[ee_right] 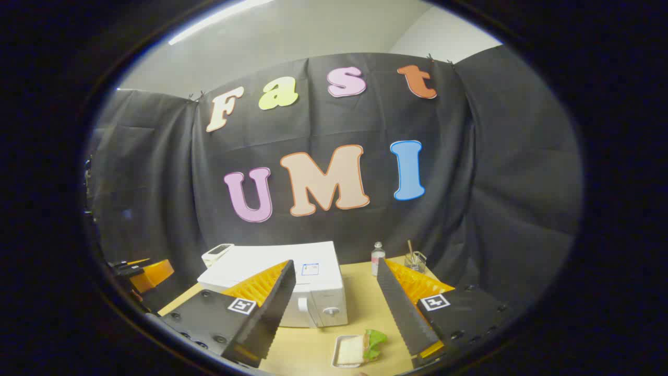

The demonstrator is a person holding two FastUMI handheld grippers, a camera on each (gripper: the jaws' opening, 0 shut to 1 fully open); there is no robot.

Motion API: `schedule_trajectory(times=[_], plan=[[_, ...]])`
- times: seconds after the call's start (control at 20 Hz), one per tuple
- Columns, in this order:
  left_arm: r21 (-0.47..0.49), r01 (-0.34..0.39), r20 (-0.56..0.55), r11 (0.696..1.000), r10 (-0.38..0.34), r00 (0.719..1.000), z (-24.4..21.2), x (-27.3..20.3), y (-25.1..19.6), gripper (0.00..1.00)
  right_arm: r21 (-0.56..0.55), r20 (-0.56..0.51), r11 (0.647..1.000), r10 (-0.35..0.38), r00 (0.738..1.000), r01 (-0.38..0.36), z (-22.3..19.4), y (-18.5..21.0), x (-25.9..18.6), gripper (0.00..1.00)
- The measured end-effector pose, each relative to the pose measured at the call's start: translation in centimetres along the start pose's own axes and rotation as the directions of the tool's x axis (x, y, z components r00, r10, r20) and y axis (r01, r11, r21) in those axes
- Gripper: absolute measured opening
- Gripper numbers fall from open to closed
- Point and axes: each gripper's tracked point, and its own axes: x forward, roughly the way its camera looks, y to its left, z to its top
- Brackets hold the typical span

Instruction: Open the microwave oven with the left hand, put the food in, and close the microwave oven.

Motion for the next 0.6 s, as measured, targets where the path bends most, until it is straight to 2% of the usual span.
schedule_trajectory(times=[0.05, 0.1, 0.25, 0.3, 0.35, 0.4, 0.45, 0.6], plan=[[0.004, 0.001, -0.008, 1.000, -0.001, 1.000, -0.1, 0.3, -0.2, 0.92, -0.003, -0.007, 1.000, -0.003, 1.000, 0.003, -0.4, -0.2, 0.3, 0.91], [0.006, 0.004, -0.016, 1.000, -0.004, 1.000, -0.4, 0.7, -0.6, 0.96, -0.002, -0.016, 1.000, -0.004, 1.000, 0.004, -0.6, -0.3, 0.5, 0.91], [-0.007, 0.012, -0.033, 1.000, -0.013, 0.999, -0.6, 1.4, -1.3, 0.96, -0.005, -0.031, 1.000, -0.001, 1.000, 0.001, -0.6, -0.4, 0.9, 0.91], [-0.015, 0.015, -0.036, 1.000, -0.015, 0.999, -0.6, 1.5, -1.5, 0.99, -0.012, -0.033, 1.000, -0.006, 0.999, 0.005, -0.6, -0.6, 1.0, 0.91], [-0.018, 0.015, -0.037, 1.000, -0.015, 0.999, -0.7, 1.7, -1.6, 0.96, -0.017, -0.034, 1.000, -0.011, 0.999, 0.010, -0.6, -0.9, 0.9, 0.97], [-0.016, 0.012, -0.038, 1.000, -0.013, 0.999, -0.7, 1.9, -1.6, 0.96, -0.019, -0.039, 1.000, -0.015, 0.999, 0.014, -0.7, -1.1, 1.0, 0.91], [-0.009, 0.008, -0.037, 1.000, -0.009, 0.999, -0.7, 1.9, -1.5, 0.99, -0.020, -0.043, 1.000, -0.016, 0.999, 0.015, -0.9, -1.1, 1.0, 0.91], [0.026, 0.007, -0.034, 1.000, -0.006, 0.999, -0.8, 1.9, -1.5, 0.96, -0.025, -0.036, 1.000, -0.014, 0.999, 0.013, -0.8, -1.1, 1.2, 0.91]])
